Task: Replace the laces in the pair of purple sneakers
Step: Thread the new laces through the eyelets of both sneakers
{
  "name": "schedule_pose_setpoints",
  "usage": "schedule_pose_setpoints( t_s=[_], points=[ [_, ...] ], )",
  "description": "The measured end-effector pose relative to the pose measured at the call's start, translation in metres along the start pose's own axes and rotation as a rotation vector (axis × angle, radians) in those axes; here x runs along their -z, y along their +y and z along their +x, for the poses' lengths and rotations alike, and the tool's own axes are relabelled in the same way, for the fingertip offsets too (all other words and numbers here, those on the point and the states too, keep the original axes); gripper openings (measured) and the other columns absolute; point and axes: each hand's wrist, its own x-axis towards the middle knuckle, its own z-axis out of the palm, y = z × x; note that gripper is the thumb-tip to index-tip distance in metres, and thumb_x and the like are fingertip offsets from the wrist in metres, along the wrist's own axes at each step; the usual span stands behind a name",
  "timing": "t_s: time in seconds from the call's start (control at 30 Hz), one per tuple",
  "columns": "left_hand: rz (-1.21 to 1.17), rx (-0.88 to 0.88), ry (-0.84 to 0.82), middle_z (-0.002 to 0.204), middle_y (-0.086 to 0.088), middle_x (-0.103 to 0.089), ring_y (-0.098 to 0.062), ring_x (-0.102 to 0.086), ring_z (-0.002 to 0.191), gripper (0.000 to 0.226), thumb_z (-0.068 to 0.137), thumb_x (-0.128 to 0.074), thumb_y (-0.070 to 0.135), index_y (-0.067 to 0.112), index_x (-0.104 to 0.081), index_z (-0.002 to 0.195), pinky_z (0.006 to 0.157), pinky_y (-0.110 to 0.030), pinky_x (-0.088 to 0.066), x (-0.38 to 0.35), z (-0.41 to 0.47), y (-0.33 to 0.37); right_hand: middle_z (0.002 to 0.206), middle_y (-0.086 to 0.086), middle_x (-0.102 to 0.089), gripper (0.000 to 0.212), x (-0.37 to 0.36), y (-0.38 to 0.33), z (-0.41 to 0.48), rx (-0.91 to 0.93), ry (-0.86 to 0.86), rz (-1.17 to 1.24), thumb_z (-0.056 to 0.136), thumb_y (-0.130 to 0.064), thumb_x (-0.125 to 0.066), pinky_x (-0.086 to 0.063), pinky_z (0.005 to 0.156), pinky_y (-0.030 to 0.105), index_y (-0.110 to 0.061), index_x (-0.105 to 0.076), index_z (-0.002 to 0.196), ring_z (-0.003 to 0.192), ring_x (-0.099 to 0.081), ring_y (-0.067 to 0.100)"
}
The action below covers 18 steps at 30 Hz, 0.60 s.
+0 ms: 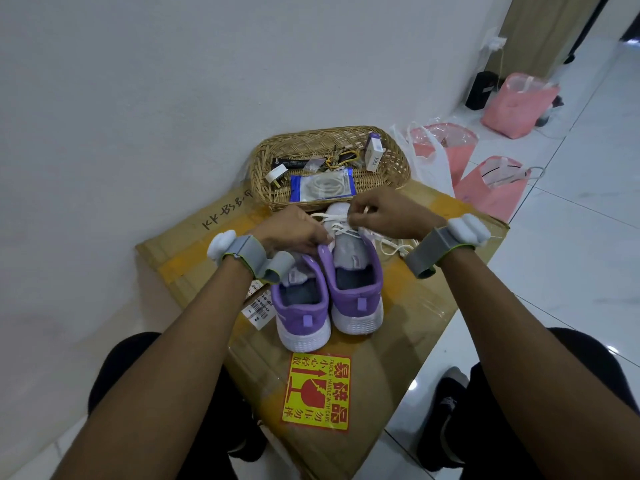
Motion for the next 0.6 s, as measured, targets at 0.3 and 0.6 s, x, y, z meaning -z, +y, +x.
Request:
schedule_pose_setpoints(
  t_s=[0.3,0.6],
  points=[
    [-0.131,0.117,-0.016,0.097,-0.02,-0.075,-0.027,-0.074,0.087,0.015,0.086,-0.065,-0.009,-0.006,-0.073,0.098,0.073,-0.032,-0.063,0.004,0.002,0.001,0.085,0.006,-0.068,0.013,-0.023,0.001,0.006,-0.025,-0.15,-0.057,0.09,-0.024,-0.063,-0.045,0.069,0.035,-0.016,-0.067,0.081,0.077,-0.058,0.021],
    [-0.143,0.133,-0.015,0.098,-0.019,-0.075,-0.026,-0.074,0.088,0.015,0.086,-0.065,-0.009,-0.007,-0.073,0.098,0.077,-0.033,-0.063,0.001,0.002,0.004,0.09,0.001,-0.068,0.013,-0.021,0.005,0.004,-0.016,-0.118,-0.035,0.092,-0.026,-0.061,-0.043,0.07,0.03,-0.017,-0.069,0.087,0.078,-0.056,0.015]
  ],
)
